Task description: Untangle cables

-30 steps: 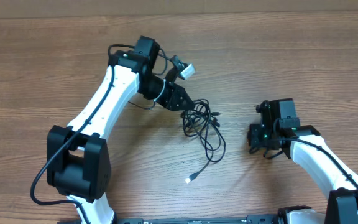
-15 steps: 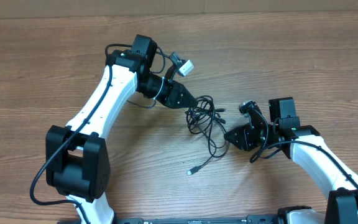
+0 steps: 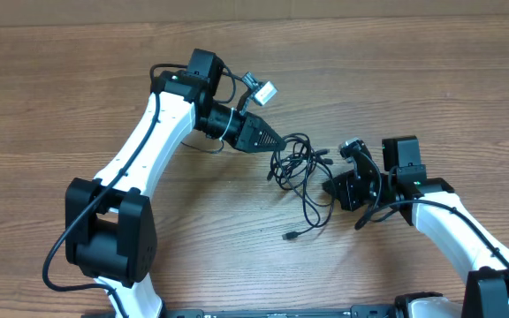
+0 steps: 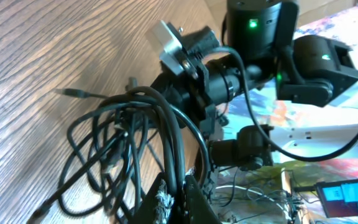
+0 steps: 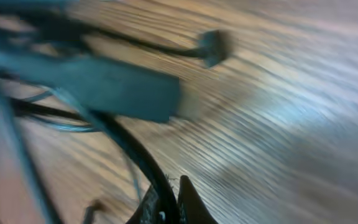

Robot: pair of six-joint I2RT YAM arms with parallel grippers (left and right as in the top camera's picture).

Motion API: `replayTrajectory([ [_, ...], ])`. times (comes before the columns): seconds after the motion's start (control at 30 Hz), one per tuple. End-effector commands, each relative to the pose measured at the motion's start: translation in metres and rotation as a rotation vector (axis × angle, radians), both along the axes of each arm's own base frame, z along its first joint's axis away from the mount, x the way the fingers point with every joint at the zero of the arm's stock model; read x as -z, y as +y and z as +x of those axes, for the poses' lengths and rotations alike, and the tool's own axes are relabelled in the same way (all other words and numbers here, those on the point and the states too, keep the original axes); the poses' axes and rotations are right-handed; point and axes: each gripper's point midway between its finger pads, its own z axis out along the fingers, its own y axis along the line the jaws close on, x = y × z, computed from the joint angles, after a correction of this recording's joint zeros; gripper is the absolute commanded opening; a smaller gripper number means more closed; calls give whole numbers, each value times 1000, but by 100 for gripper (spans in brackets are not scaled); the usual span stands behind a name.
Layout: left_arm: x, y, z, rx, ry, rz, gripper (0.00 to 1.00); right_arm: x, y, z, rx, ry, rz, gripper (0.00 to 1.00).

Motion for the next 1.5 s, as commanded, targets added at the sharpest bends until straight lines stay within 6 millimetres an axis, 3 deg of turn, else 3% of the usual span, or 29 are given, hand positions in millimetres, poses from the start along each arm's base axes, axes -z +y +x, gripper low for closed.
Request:
replayTrajectory([
  [0.0, -9, 7, 6, -20, -80, 59, 4, 31, -61, 2, 418, 176, -246, 4],
  [0.1, -2, 15, 10, -41, -83, 107, 4, 46, -121, -23, 839, 342, -431, 4],
  [0.13, -2, 18, 12, -49, -80, 109, 4, 48, -133, -31, 941, 382, -452, 4],
  [0.23, -2, 25, 16, -70, -71, 112, 4, 52, -152, -47, 1157, 484, -425, 4],
  [0.33, -2, 28, 17, -78, -67, 110, 4, 54, -158, -53, 1224, 533, -386, 4],
  [0.4, -2, 28, 17, -78, -68, 111, 4, 54, -153, -46, 1218, 538, -325, 6],
  [0.57, -2, 25, 17, -68, -79, 107, 4, 53, -139, -39, 1162, 551, -250, 25],
  [0.7, -2, 22, 13, -45, -100, 103, 4, 41, -103, -16, 854, 460, -105, 48],
  [0.87, -2, 22, 9, -5, -142, 93, 4, 18, -74, 0, 629, 376, 21, 53],
  [1.03, -4, 24, -12, 119, -239, 77, 4, -26, -54, 19, 474, 265, 133, 56],
  [1.13, 13, 37, -4, 93, -256, 217, 4, -44, -51, 26, 455, 225, 154, 57],
  [1.2, 35, 59, 18, -38, -211, 428, 16, -49, -52, 27, 455, 213, 154, 57],
  [1.3, 57, 93, 41, -241, -159, 686, 57, -46, -54, 25, 467, 223, 134, 58],
  [1.47, 55, 88, 39, -240, -147, 666, 79, -32, -70, 17, 526, 259, 30, 61],
])
